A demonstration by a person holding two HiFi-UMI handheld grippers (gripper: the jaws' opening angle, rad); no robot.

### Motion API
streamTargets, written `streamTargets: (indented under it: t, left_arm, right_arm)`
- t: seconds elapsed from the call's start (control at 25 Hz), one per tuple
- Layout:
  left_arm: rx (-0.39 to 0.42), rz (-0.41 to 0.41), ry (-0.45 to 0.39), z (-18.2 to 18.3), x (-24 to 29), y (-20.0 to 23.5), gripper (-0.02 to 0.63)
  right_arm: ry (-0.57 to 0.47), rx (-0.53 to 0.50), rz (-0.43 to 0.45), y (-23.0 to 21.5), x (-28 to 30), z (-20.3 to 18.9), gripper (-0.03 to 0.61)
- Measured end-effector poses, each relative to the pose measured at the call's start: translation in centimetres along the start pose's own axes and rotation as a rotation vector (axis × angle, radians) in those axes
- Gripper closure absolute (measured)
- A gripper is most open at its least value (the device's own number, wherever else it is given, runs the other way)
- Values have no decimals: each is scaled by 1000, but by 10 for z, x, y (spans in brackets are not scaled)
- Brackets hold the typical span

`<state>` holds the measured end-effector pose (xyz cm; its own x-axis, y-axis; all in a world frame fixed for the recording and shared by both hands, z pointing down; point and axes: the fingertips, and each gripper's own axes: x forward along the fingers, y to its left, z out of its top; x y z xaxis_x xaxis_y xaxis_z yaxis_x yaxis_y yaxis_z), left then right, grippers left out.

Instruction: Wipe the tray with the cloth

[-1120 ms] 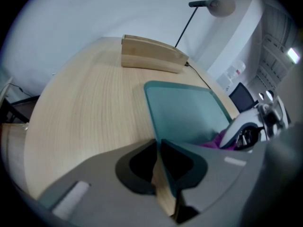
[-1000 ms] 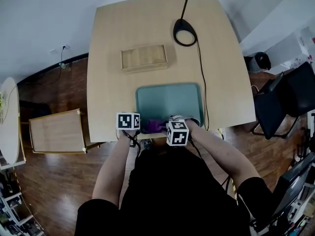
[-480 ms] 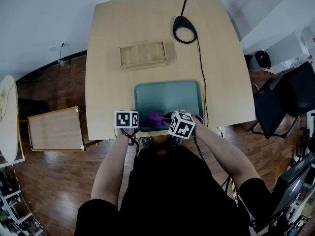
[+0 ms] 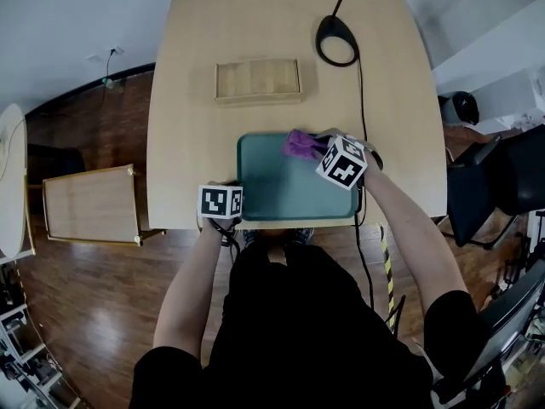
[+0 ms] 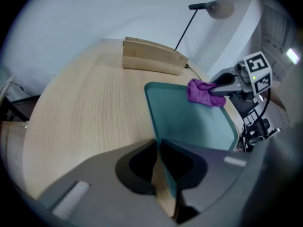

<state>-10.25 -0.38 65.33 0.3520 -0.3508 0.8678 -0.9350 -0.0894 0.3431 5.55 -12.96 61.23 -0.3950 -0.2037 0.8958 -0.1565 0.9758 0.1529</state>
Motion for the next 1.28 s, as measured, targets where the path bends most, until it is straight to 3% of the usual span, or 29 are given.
streamTargets:
  t: [0.16, 0.36, 0.56, 1.28]
  left_arm:
    - [-4, 3, -5, 0, -1, 0, 558]
    - [-2, 6, -4, -1, 0, 2, 558]
    - [-1, 12, 2, -2, 1, 2, 558]
    - [2, 29, -1, 0, 3, 4, 560]
  right_arm:
    - [27, -39, -25, -12, 17, 1, 528]
    - [25, -10, -50, -3, 27, 1, 529]
    - [-1, 19, 35, 29, 20, 0, 529]
    - [-38, -74, 221, 168, -9, -20, 529]
